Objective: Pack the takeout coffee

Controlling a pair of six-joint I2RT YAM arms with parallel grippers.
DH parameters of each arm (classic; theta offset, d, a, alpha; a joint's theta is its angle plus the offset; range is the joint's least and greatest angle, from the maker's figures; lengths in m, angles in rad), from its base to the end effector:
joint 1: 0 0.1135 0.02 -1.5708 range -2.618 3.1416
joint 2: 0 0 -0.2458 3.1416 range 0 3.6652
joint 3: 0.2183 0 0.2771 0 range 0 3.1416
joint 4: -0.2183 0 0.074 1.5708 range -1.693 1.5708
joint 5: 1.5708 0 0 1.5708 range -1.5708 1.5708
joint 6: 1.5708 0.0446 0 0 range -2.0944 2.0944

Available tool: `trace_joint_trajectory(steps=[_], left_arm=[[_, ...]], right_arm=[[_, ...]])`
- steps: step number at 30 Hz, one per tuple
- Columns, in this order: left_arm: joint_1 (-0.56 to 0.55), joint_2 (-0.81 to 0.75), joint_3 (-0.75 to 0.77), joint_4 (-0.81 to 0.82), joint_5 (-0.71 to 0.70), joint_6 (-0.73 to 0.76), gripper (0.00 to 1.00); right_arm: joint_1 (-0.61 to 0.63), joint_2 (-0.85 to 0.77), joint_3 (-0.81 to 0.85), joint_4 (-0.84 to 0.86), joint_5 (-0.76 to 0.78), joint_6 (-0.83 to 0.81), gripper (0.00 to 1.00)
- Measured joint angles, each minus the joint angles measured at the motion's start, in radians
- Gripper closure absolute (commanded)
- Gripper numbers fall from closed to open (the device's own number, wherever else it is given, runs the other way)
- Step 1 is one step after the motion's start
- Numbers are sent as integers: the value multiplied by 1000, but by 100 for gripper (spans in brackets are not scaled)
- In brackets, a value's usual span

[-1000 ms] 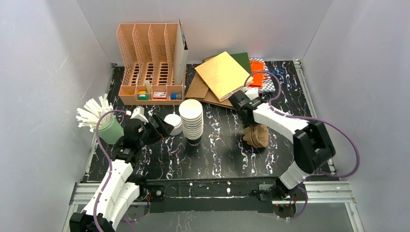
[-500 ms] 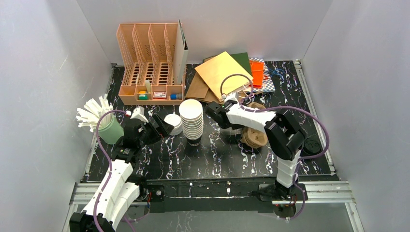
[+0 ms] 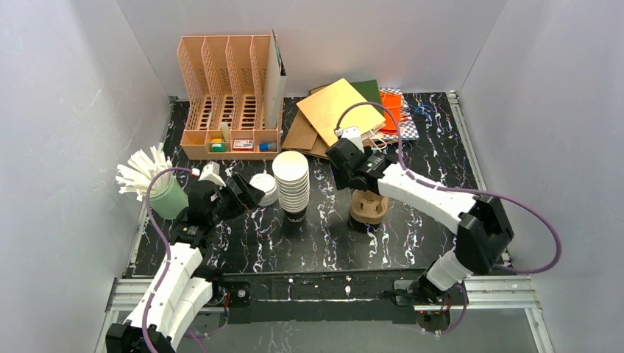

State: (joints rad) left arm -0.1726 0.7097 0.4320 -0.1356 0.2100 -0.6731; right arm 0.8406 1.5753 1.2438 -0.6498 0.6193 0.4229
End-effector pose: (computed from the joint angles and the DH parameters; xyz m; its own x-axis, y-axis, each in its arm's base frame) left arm 0.2130 -0.0466 0.2100 -0.5313 -0.5263 -0.6639 0.0317 0.7707 -0.6364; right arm 0.2579 0.2493 0.2363 -0.6662 -0.2431 -0.7050 -0.1294 0.9687 -0.2118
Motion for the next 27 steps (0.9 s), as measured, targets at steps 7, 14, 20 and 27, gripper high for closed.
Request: trace_joint_trajectory(steps=[7, 14, 20, 27], left_arm=[[0, 0, 0, 0, 0, 0, 2], [0, 3, 0, 0, 2, 0, 2], [0, 5, 0, 0, 3, 0, 2], [0, 8, 0, 0, 8, 0, 2]], right_arm=[[-136, -114, -37, 63, -163, -8, 28], [-274, -130, -80, 51, -288, 30, 23], [-272, -178, -119, 50, -380, 43, 25], [-322, -167, -126, 90, -447, 45, 28]])
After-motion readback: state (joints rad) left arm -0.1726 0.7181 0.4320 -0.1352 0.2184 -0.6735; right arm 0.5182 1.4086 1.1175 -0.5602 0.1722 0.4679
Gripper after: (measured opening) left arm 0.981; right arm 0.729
